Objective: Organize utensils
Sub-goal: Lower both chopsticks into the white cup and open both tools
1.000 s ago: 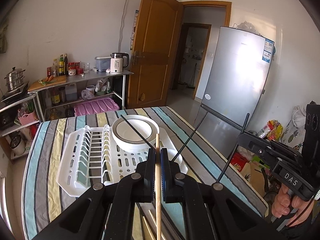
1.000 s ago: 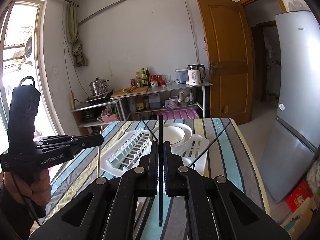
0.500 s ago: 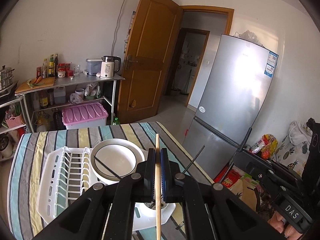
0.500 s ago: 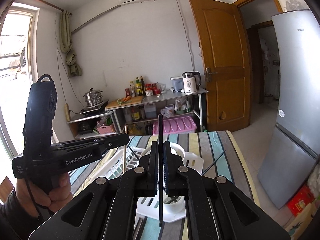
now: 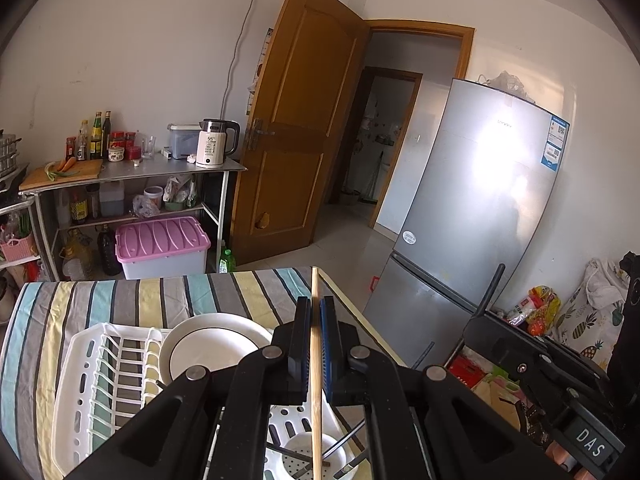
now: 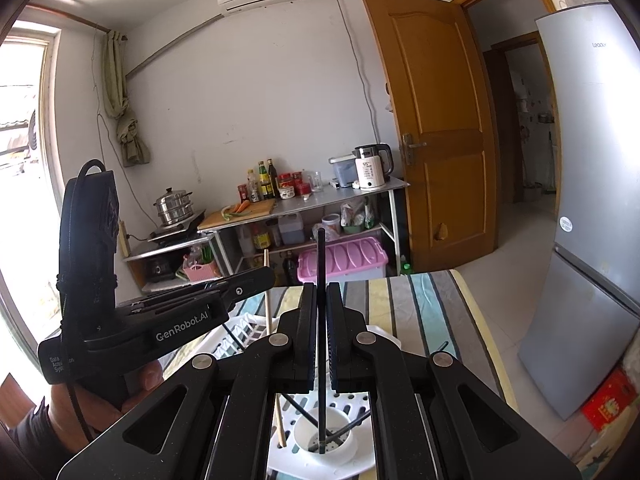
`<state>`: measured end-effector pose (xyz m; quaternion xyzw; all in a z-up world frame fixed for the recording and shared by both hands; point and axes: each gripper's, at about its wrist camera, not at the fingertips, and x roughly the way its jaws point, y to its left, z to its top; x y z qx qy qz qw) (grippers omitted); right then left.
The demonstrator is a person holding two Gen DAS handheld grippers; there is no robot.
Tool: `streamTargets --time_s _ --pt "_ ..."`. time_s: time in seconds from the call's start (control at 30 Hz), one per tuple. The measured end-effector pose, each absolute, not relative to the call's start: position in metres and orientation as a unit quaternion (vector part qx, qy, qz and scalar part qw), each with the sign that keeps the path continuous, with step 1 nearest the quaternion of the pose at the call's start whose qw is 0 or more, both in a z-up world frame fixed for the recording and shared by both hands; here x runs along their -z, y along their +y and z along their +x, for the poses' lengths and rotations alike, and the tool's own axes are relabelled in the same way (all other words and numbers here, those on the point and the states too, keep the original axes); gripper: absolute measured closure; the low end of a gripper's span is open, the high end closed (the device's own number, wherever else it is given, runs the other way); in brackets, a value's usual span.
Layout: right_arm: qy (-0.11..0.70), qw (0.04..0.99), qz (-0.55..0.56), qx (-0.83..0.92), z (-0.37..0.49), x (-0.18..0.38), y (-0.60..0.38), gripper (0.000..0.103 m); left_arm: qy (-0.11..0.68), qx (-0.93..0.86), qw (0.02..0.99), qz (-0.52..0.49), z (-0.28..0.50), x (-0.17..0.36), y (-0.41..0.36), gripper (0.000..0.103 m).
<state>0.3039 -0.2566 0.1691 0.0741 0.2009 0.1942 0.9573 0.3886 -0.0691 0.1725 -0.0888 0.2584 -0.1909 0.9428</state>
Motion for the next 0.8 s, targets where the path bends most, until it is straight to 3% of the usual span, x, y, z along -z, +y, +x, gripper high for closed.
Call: streamTargets --time_s 0.53,0.8 --pt "0.261 0.945 0.080 -0.181 0.337 -0.116 -0.255 0.099 0.240 0.185 0.948 -0.094 0.402 -0.137 -0.066 0.099" --pt "0.258 0.946 0.080 -0.182 0.333 -0.118 -0.258 0.099 0.248 0.183 0.947 -0.088 0.410 -0.129 -0.072 0.099"
